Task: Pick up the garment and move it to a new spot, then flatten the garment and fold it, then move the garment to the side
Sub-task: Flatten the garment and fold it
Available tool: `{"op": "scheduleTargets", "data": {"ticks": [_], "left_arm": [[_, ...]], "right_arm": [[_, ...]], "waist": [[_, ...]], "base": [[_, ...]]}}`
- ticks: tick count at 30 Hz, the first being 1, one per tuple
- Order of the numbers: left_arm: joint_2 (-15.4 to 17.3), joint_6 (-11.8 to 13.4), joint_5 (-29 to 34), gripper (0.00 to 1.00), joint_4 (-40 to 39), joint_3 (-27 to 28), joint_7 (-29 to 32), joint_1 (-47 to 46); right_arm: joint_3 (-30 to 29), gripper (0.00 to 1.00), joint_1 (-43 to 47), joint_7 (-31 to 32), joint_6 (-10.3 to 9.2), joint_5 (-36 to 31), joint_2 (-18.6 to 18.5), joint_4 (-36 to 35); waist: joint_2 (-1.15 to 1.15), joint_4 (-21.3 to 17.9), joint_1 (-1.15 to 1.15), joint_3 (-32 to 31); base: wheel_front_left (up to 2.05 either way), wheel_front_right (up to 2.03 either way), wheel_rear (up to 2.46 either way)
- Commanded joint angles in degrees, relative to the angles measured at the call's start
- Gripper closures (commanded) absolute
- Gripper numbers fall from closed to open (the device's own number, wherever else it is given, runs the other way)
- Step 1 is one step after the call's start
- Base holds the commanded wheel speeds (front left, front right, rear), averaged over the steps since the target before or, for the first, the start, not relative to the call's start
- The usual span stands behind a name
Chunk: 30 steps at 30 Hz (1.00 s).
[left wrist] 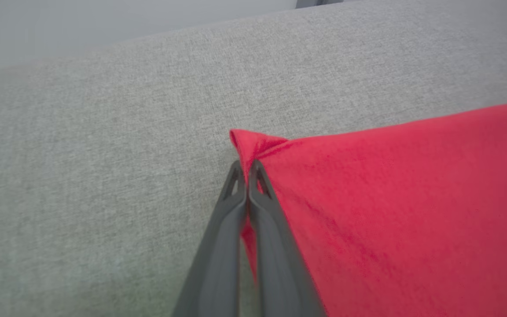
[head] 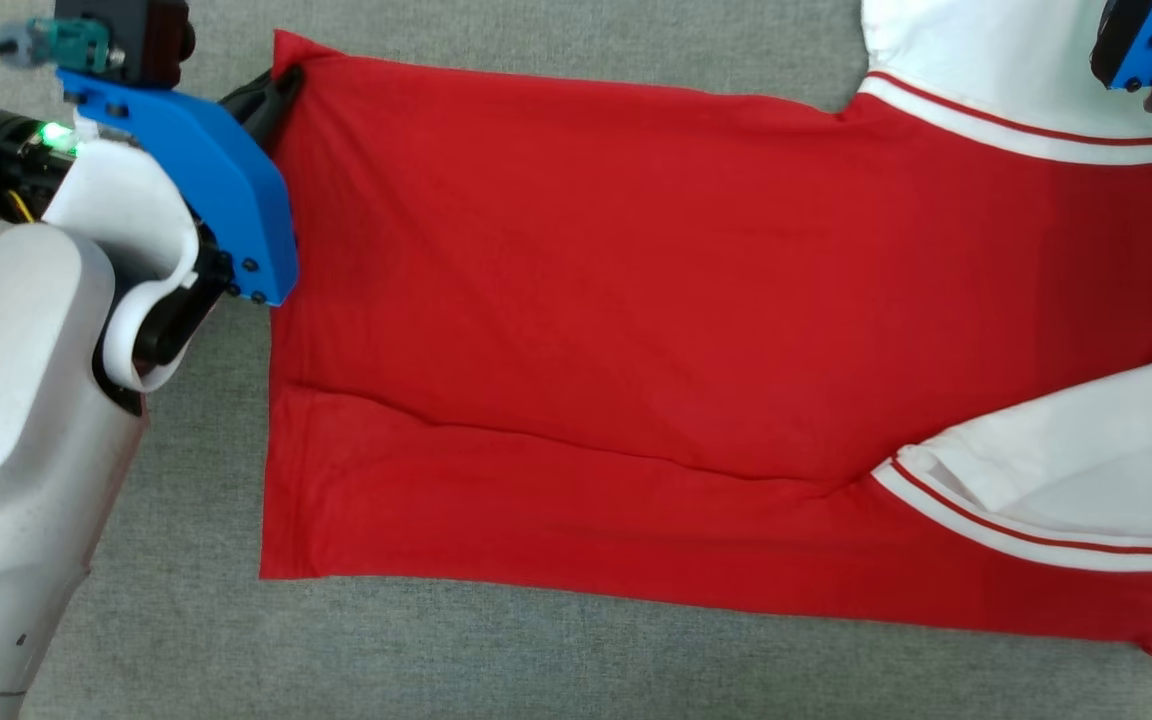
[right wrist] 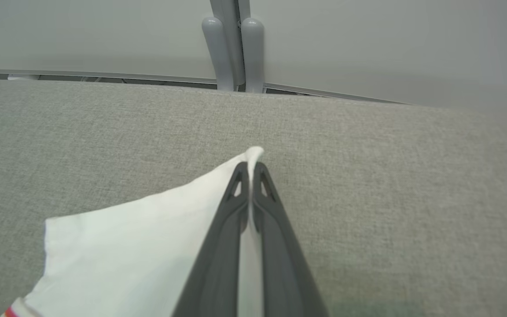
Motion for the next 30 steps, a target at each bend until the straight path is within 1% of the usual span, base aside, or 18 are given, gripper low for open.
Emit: {"op": "scheduleTargets", "data": {"ticks": [1,6,10,11,14,16,21,24,30], "left_arm": [[0.3,0.24,0.49,1.0,0.55,0.53,-1.81,0.94],[-0.26,-1.17,-0.56,1.0,1.58,1.36,-9.51,6.15],[-0.15,-2.36,-1.24,1.0,1.16,0.91,-15.17,11.34],[-0.15,-2.36,-1.24,1.0,1.16,0.91,-15.17,11.34],[0.09,-3.25,-1.75,1.0,-0.02,0.69,-19.61,15.18],[1.17,-3.64,-1.28,1.0,-0.73,0.21,-22.41,17.44],[2.48,-4.11,-0.68,1.0,-1.03,-1.46,-26.96,22.5],[3.43,-4.24,0.83,1.0,-0.42,-2.91,-28.84,24.06],[5.03,-4.37,4.26,1.0,1.91,-5.36,-32.74,24.9]], "right_arm": [[0.16,1.0,1.65,-0.79,0.01,1.02,-0.63,-0.82],[1.98,1.0,6.23,-1.81,0.01,5.42,-2.12,-4.32],[3.85,1.0,11.91,-1.7,0.01,10.82,-3.36,-9.78],[3.85,1.0,11.91,-1.7,0.01,10.82,-3.36,-9.78],[5.12,1.0,17.2,-0.89,0.01,15.05,-4.9,-15.09],[5.56,1.0,21.08,0.05,0.01,17.84,-5.98,-18.74],[4.07,1.0,31.88,2.53,0.01,23.06,-8.52,-27.13],[2.65,1.0,38.34,4.28,0.02,24.66,-8.59,-31.85],[-0.75,1.0,48.88,6.55,0.02,25.38,-6.02,-39.65]], "waist": [[0.0,-1.19,0.0,-1.49],[0.0,-2.94,0.0,-5.71],[0.0,-3.94,0.0,-9.18],[0.0,-3.94,0.0,-9.18],[0.0,-4.45,0.0,-11.61],[0.0,-4.74,0.0,-13.05],[0.0,-4.73,0.0,-16.32],[0.0,-4.85,0.0,-17.58],[0.0,-5.7,0.0,-18.5]], "base": [[0.0,0.0,0.0],[0.0,0.0,0.0],[0.0,0.0,0.0],[0.0,0.0,0.0],[0.0,0.0,0.0],[0.0,0.0,0.0],[0.0,0.0,0.0],[0.0,0.0,0.0],[0.0,0.0,0.0]]}}
